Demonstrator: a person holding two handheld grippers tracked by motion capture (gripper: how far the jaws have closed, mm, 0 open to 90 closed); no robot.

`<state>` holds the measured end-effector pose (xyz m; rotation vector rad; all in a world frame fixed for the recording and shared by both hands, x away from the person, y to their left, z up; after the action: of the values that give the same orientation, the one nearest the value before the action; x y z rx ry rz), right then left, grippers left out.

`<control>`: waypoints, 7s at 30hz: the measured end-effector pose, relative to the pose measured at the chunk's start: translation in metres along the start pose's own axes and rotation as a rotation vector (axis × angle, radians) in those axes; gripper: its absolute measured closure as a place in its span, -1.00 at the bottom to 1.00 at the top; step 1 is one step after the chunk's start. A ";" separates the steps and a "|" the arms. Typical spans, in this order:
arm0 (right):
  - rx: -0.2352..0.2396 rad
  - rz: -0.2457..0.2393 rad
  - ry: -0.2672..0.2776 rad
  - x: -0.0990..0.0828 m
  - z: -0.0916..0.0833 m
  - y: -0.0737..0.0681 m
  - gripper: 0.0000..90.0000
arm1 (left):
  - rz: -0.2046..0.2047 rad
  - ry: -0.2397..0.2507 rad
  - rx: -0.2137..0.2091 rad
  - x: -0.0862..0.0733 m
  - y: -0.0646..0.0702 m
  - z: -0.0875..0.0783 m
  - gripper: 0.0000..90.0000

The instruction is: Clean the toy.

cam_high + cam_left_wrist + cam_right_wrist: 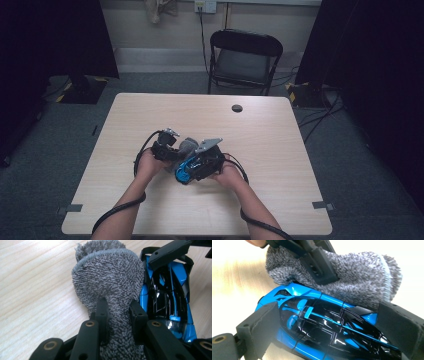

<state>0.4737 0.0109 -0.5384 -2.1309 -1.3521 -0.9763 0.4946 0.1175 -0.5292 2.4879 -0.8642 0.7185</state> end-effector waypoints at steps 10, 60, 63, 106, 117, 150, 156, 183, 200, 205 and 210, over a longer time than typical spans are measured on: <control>-0.001 0.002 0.005 0.000 0.000 -0.001 -0.88 | -0.012 0.004 0.013 -0.012 -0.002 -0.010 0.62; 0.000 0.006 0.009 0.000 0.000 -0.001 -0.89 | -0.009 0.049 0.055 0.037 -0.010 -0.013 0.60; 0.000 0.008 0.010 0.000 0.000 -0.001 -0.88 | 0.012 0.036 0.064 0.043 -0.008 -0.001 0.60; -0.001 0.004 0.007 0.000 0.000 -0.001 -0.89 | -0.008 0.005 0.002 0.039 0.008 0.035 0.63; 0.002 0.005 0.012 0.000 0.000 -0.001 -0.89 | -0.012 0.005 -0.016 0.035 0.007 0.030 0.64; -0.001 -0.001 0.010 0.000 0.000 -0.002 -0.89 | -0.031 -0.021 0.000 -0.010 -0.002 -0.009 0.62; 0.000 -0.001 0.009 0.000 0.001 -0.003 -0.89 | -0.037 -0.023 0.009 -0.020 -0.003 -0.018 0.62; -0.007 -0.001 0.009 0.001 0.001 -0.007 -0.89 | -0.070 -0.032 0.026 -0.043 0.001 -0.054 0.59; 0.020 0.031 0.008 0.006 -0.005 -0.006 -0.69 | -0.030 -0.018 0.039 -0.024 0.002 -0.068 0.56; 0.032 0.033 0.013 0.008 -0.010 -0.007 -0.67 | -0.029 -0.018 0.048 -0.018 0.002 -0.070 0.56; 0.046 0.024 0.007 0.010 -0.022 -0.004 -0.66 | -0.012 -0.013 0.045 -0.011 0.006 -0.073 0.56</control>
<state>0.4650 0.0036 -0.5167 -2.1029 -1.3297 -0.9340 0.4589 0.1567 -0.4772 2.5382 -0.8462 0.7259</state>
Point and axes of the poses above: each handheld gripper's, and its own axes: z roughly forward along the jaws, x roughly out of its top, y roughly to its right, the point moved 8 cm from there along z, roughly forward along the jaws, and after that the axes turned 1 degree about -z, right-handed, at the moved point
